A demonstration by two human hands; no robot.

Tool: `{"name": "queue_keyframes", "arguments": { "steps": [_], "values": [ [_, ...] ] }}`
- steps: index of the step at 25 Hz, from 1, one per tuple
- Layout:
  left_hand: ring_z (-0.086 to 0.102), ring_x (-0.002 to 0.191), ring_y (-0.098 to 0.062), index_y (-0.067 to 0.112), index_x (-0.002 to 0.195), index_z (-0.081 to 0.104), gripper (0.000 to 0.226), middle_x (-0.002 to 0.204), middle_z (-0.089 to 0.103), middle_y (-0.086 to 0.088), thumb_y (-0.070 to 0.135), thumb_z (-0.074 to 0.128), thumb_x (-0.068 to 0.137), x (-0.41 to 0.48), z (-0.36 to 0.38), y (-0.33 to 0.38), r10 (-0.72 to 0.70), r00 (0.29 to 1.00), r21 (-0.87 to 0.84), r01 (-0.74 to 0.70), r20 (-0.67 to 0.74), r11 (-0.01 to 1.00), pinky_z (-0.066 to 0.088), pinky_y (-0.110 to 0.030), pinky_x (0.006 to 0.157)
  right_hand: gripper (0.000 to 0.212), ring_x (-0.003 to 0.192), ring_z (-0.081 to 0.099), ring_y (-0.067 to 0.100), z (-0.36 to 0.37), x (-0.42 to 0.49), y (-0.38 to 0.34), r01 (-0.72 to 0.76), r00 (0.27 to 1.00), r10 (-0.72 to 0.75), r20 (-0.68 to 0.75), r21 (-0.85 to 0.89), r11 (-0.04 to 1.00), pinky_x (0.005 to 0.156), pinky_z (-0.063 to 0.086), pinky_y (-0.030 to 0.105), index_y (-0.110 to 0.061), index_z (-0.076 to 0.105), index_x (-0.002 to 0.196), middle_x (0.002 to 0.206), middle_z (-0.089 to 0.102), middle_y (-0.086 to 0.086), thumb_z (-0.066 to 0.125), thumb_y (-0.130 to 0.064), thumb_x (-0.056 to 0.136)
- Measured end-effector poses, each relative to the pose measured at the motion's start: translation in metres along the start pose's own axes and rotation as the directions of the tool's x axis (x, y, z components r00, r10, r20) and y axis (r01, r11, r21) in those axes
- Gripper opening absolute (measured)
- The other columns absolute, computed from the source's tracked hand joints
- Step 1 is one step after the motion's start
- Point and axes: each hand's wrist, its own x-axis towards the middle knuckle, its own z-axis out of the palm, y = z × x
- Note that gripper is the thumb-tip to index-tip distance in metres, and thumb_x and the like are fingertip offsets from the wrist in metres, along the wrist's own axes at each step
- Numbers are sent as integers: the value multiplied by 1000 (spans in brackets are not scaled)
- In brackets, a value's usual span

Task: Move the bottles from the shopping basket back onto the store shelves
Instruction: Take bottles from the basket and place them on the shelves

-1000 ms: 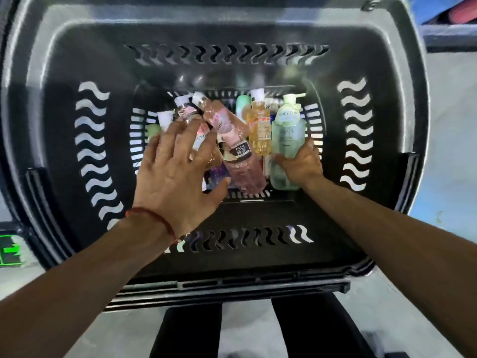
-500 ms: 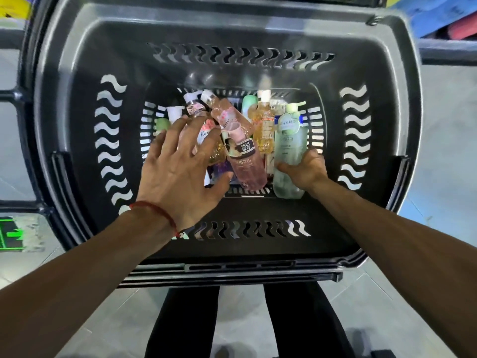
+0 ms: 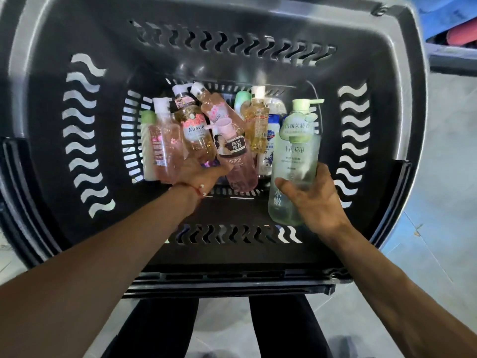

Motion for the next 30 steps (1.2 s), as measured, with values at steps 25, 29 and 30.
{"name": "queue_keyframes", "arguments": {
  "steps": [25,29,30],
  "values": [
    [54,88,31,12,135,47,46,111,60,19,14,70,95,21,38,-37,199,972,-103,-212,-126,972,46,1,83,57,98,76,14,1,19,-6,-48,998,45,-38,-68,997,80,66,35,-16,47,132,116,72,-1,81,-27,89],
    [53,107,23,15,158,19,80,137,56,12,25,69,97,5,21,-20,244,963,-41,-250,-111,967,47,-5,94,51,97,74,10,-4,6,-15,-44,999,43,-10,-63,997,75,65,27,-17,46,131,114,70,-5,78,-27,92],
    [50,114,14,16,160,15,84,147,49,10,30,68,97,-2,16,-13,265,960,10,-265,-92,964,48,-5,91,51,97,74,10,-5,0,-19,-45,999,45,0,-62,997,74,65,28,-17,45,130,115,70,-5,78,-27,92]
  ]
}}
